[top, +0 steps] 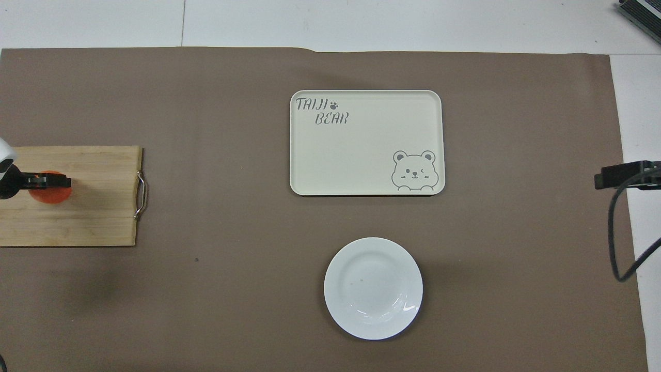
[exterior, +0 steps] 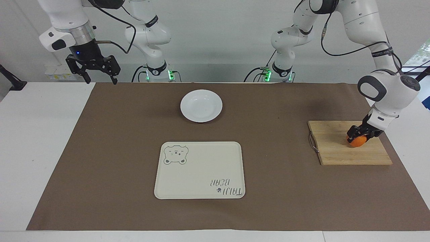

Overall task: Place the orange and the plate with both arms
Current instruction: 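Lift the orange with the left gripper and carry it toward the plate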

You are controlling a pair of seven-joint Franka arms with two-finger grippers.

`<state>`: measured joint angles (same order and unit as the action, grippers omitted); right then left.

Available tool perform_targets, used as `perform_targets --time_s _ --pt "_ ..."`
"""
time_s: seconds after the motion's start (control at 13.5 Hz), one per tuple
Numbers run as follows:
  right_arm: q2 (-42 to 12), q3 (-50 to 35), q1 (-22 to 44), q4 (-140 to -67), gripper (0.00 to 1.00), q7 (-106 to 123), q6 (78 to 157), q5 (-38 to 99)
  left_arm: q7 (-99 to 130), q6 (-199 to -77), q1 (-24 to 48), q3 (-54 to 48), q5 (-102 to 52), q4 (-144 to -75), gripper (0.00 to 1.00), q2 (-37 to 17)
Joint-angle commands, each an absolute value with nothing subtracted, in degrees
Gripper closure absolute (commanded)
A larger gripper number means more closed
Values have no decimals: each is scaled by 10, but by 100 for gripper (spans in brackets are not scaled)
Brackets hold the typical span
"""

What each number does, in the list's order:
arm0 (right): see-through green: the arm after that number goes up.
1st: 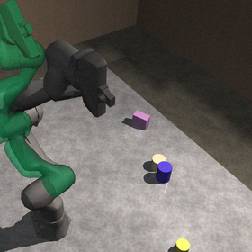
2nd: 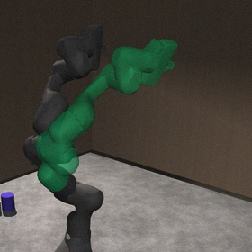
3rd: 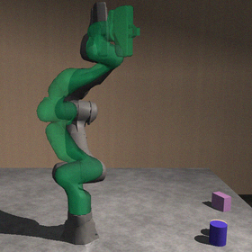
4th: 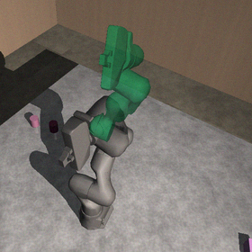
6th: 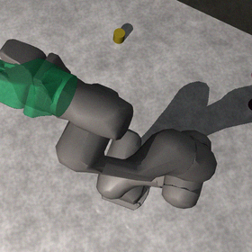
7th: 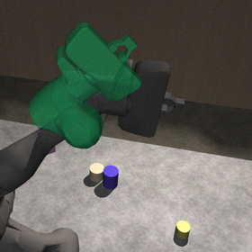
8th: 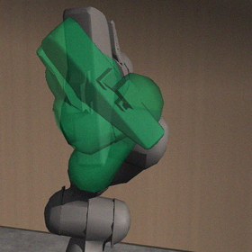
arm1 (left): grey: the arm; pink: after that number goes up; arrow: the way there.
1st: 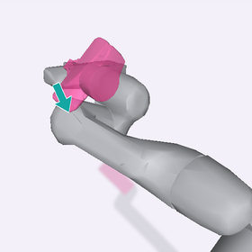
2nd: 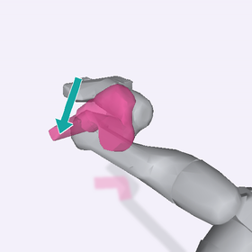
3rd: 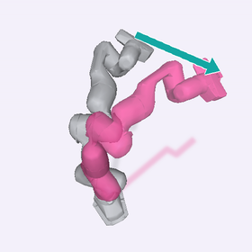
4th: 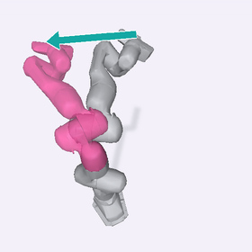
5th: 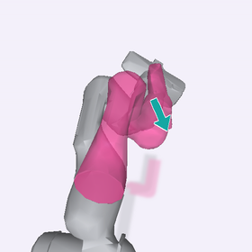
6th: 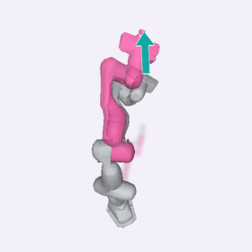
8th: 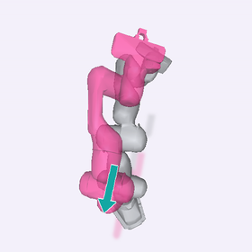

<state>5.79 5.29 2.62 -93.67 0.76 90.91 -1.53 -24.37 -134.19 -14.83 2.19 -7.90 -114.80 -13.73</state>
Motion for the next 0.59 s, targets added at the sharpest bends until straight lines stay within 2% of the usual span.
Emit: perform_targets --time_s 0.0,0.52 --pt "51 49 21 -924 0 -1 896 -18 -224 -1292 -91 25 -90 -1152 100 -90" --pt "53 53 24 -930 0 1 891 -17 -19 -1299 156 25 -90 -1158 100 -87"
